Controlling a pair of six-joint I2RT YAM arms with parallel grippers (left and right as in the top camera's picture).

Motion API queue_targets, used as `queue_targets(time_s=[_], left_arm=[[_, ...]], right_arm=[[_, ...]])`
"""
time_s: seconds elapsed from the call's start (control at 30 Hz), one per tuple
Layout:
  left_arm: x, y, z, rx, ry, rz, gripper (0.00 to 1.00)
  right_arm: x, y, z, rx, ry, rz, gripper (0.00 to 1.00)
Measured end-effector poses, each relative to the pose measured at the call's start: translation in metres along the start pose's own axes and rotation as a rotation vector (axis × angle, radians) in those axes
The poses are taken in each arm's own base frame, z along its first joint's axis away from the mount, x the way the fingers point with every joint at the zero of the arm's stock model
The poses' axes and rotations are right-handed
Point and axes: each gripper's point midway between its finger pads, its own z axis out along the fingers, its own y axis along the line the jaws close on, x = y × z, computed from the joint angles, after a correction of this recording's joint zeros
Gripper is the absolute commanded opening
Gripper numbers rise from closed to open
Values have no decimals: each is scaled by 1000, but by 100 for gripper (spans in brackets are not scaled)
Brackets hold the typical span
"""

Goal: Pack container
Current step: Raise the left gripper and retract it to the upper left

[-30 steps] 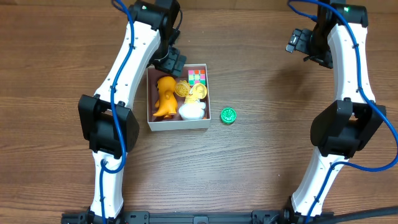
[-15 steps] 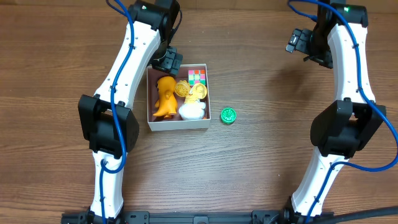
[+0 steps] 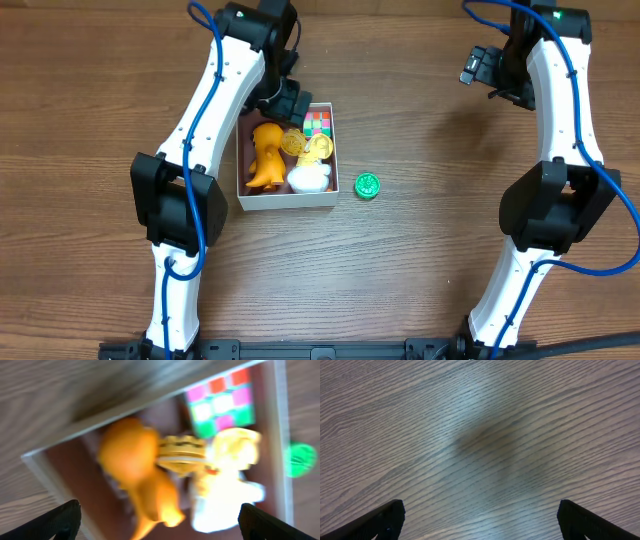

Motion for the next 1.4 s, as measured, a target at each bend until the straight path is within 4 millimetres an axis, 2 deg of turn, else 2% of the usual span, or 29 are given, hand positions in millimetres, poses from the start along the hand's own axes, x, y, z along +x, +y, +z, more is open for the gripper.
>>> queue_targets(time_s=[0.13,0.23,0.4,0.47,0.53,0.77,0.9,1.03,1.13,1.2,1.33,1.4], left_arm=[[1,-17,-4,71,-6,75,100],[0,-29,-20,66,-57,153,100],[1,-64,-83,-27,-250,282,100],[3,-69,-104,-75,-312,281,100],[6,-65,-121,-128,-359,250,100],[15,-4,-161,-305,-432,39,100],[25,39,-181,-350,-454,-88,100],[44,92,-203,-396,-467,-241,100],[58,120,-210,-423,-456,-323,100],[66,131,-211,-434,-435,-354,100],[74,148,-211,-446,-417,-399,100],[76,153,-212,-450,-415,-415,100]], right_arm=[[0,0,0,0,0,0,100],[0,0,0,0,0,0,100],[0,0,0,0,0,0,100],[0,0,0,0,0,0,100],[0,0,0,0,-1,0,100],[0,0,0,0,0,0,100],[0,0,0,0,0,0,100],[0,0,0,0,0,0,100],[0,0,0,0,0,0,100],[-3,1,0,-5,-13,2,100],[-25,13,-1,-62,-97,6,100],[-25,22,-2,-114,-96,5,100]])
